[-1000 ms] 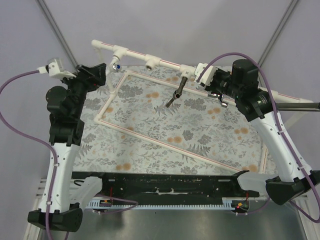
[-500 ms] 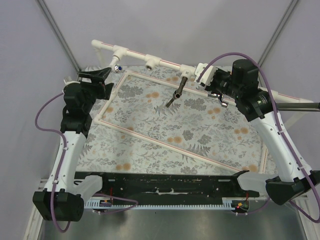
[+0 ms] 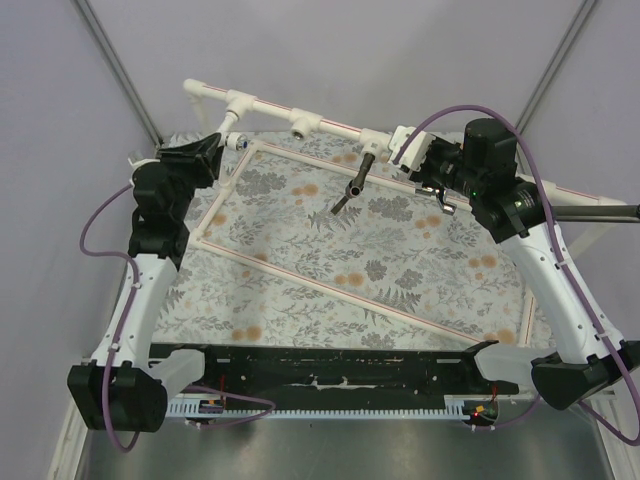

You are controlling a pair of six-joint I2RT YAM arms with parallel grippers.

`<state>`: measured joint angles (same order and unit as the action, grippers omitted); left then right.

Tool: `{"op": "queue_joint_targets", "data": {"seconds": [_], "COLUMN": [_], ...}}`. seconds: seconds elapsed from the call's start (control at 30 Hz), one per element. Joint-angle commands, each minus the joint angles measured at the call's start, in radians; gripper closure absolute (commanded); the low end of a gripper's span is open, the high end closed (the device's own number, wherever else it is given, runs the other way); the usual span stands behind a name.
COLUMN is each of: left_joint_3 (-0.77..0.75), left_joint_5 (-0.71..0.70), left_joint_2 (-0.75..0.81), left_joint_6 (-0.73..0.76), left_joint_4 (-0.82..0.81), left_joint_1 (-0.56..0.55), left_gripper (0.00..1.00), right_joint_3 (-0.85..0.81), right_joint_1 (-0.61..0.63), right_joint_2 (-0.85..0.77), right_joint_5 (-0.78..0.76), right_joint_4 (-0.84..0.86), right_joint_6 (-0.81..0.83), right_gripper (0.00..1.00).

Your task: Install the water faucets

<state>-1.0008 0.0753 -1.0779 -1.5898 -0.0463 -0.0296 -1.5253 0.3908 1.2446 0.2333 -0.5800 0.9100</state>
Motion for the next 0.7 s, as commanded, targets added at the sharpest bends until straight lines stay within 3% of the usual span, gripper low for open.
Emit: {"op": "queue_joint_targets", "data": {"seconds": [0.0,0.13,0.23,0.33,0.4,0.53,0.6,0.67], "left_joint_3": [0.024,0.036,-0.002,-0.074,-0.12,-0.095,-0.093,-0.12], "left_joint_5": [-0.061,-0.126,-0.132,-0.051,0.027,0.15,0.167,0.14], "left_joint_2": [-0.001,0.006,0.0,-0.017,-0.016,0.033,0.042,0.044], "left_joint_6": [0.046,0.273,0.611,1.059,1.436,2.139,2.28,2.225], "left_joint_4": [-0.11,-0.119,-0.153,-0.168,-0.165,-0.147,-0.141,-0.133], "left_joint_1": [0.005,0.007,0.005,-0.001,-0.03,-0.116,-0.131,-0.132], "left_gripper": [0.71,0.87,0.94,0.96,0.97,0.94,0.91,0.9], "right_joint_3": [0.06,0.062,0.062,0.065,0.065,0.063,0.062,0.062], "right_joint_1": [0.006,0.005,0.003,0.008,0.003,0.005,0.006,0.005], "right_joint_2": [0.024,0.021,0.019,0.021,0.019,0.022,0.026,0.026], "right_joint_5": [-0.023,-0.025,-0.025,-0.026,-0.023,-0.012,-0.011,-0.011], "right_joint_4": [-0.118,-0.118,-0.116,-0.113,-0.112,-0.112,-0.112,-0.112], "right_joint_6": [-0.049,-0.048,-0.048,-0.048,-0.048,-0.051,-0.052,-0.053], "right_gripper": [1.0,1.0,1.0,1.0,1.0,1.0,1.0,1.0]}}
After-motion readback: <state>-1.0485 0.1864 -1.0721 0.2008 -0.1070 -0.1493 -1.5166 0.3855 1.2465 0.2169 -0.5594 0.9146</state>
